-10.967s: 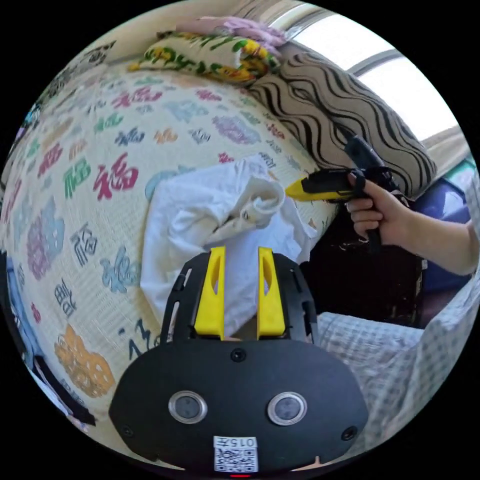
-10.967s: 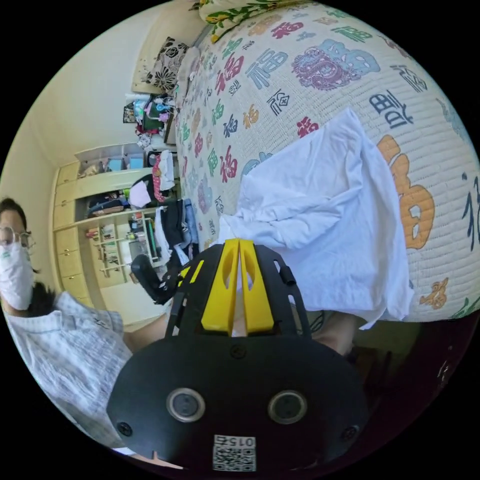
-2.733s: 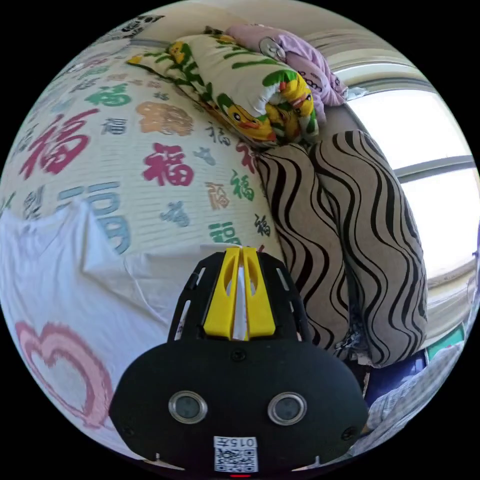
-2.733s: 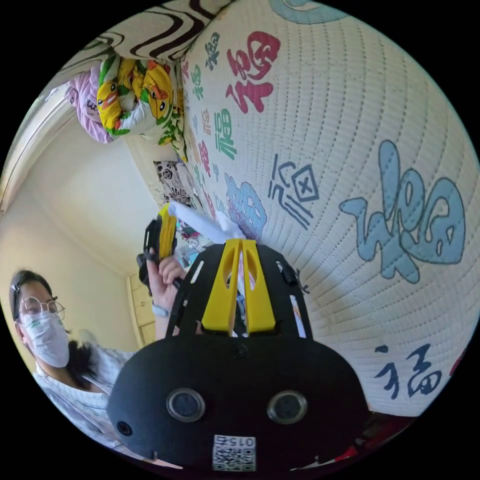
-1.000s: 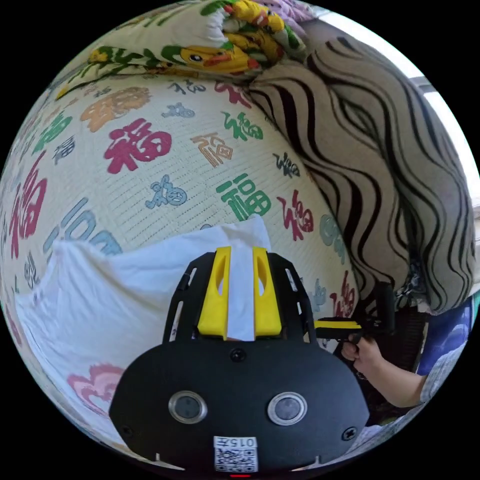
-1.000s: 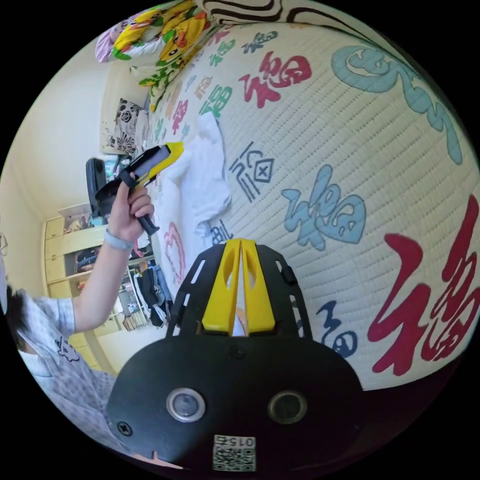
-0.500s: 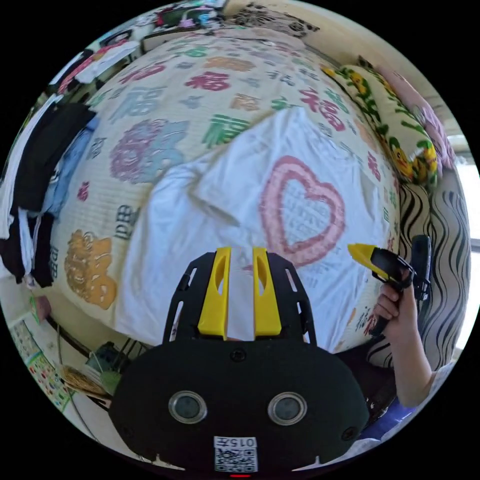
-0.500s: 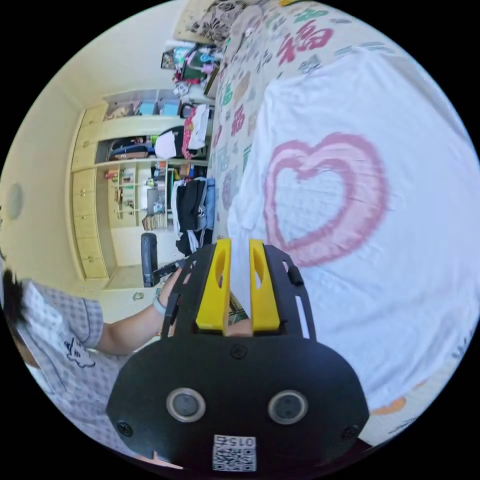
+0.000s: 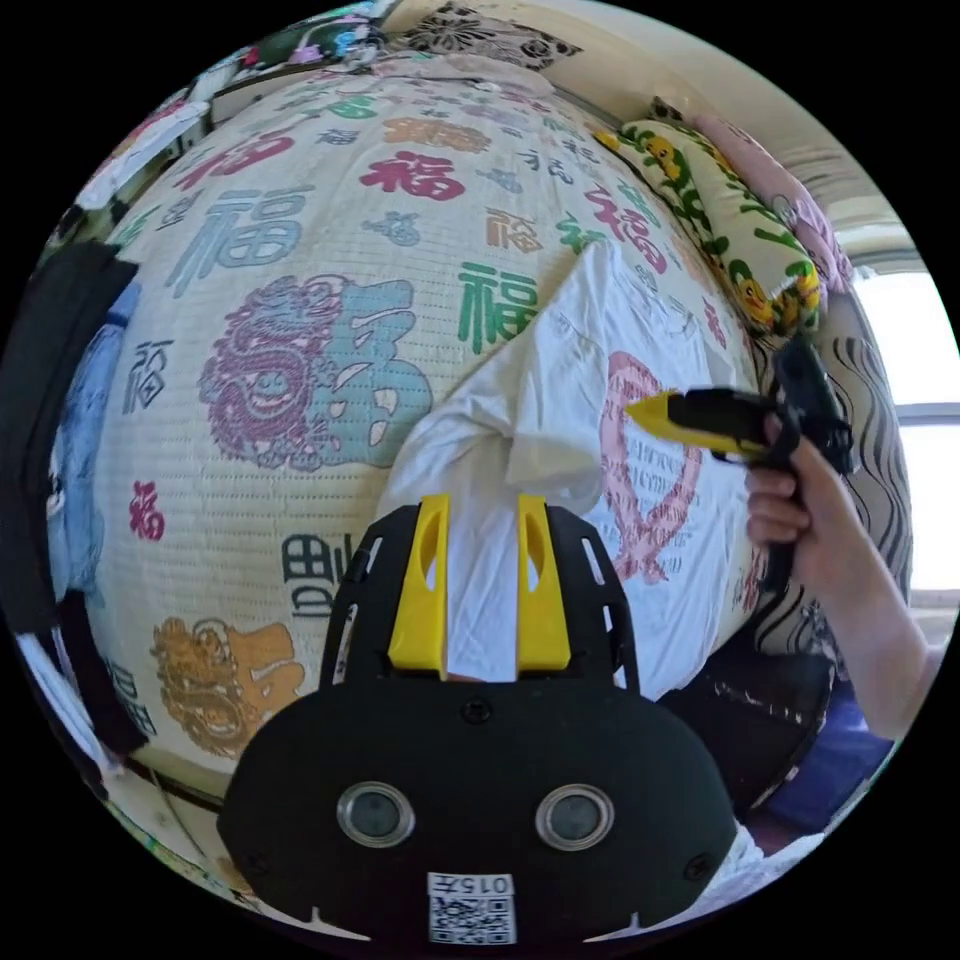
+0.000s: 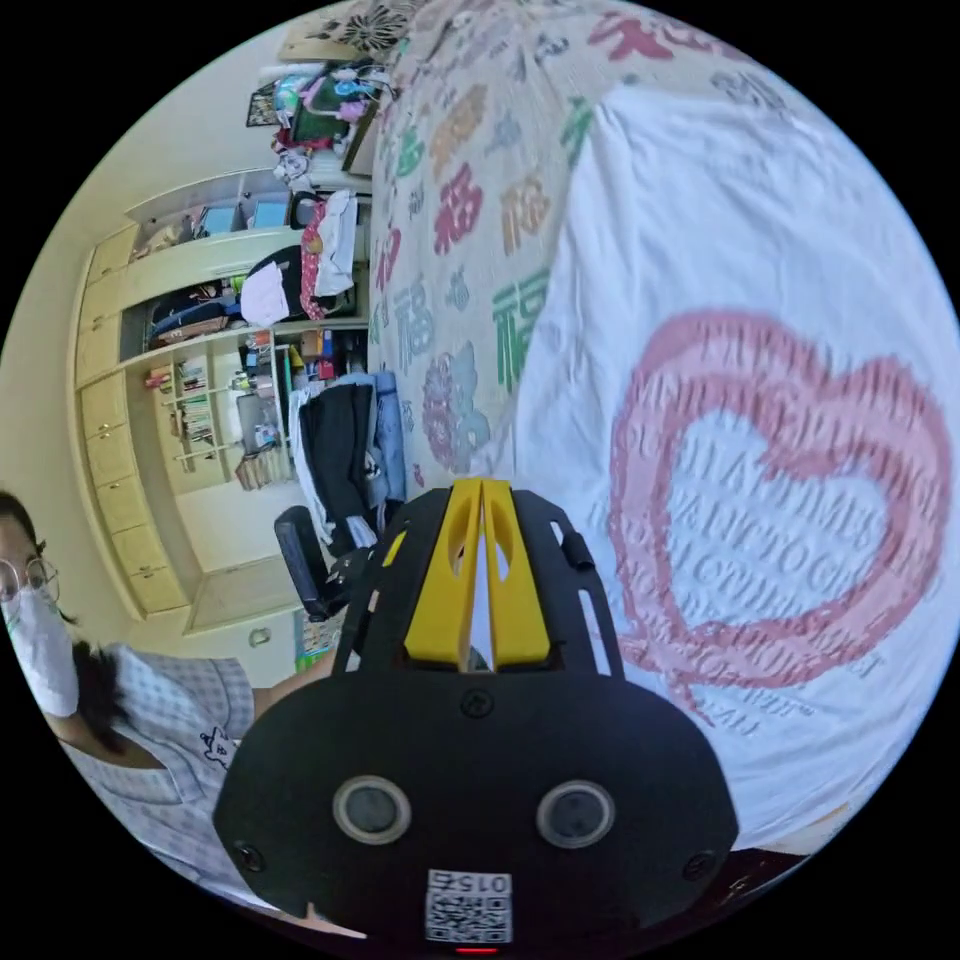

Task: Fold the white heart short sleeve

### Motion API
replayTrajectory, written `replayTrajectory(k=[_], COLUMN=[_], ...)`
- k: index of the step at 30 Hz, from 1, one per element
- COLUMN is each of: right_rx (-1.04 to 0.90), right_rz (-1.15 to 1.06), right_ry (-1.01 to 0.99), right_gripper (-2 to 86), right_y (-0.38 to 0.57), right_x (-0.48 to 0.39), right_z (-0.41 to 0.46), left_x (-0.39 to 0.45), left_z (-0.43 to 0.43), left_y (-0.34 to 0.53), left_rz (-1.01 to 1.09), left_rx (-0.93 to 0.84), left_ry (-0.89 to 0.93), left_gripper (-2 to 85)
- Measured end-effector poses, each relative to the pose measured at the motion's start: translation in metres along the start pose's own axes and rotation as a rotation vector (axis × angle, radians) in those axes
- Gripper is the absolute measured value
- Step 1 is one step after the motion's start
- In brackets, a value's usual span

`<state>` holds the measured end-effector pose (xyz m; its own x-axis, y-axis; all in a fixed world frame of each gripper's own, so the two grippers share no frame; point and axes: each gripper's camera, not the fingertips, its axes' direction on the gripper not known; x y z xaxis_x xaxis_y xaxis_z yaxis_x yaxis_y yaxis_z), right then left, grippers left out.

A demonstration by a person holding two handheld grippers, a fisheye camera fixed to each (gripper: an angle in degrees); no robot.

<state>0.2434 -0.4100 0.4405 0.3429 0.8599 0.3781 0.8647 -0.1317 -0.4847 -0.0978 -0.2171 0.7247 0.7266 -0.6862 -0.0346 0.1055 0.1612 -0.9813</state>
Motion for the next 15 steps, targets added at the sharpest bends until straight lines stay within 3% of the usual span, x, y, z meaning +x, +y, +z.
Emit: replayTrajectory(k=[6,8,11,15], right_rx=[0.032,-0.033,-0.084,-0.022], right_rz=[-0.127,-0.201,-0.166,-0.149], right_ry=[0.081,0.233,0.245,0.251], right_gripper=[-0.6,-0.6,-0.3,1.4], right_y=[-0.088,-0.108,-0.114,-0.11], right_x=[-0.032,-0.046,-0.033,-0.014], right_z=[0.022,0.049,0.071,0.072], left_x=[-0.017,-0.025,-0.047,-0.081], left_z=[-0.033,-0.03,-0.014,-0.075], left_y=[-0.016,-0.022,-0.029,-0.034], left_rz=[0.043,-0.001,-0.073,-0.11], left_rx=[0.014,-0.061,-0.248,-0.076], left_ry=[0.135,0.104,0.259,0.494], left_gripper=[10.1,8.1,3.7,1.5])
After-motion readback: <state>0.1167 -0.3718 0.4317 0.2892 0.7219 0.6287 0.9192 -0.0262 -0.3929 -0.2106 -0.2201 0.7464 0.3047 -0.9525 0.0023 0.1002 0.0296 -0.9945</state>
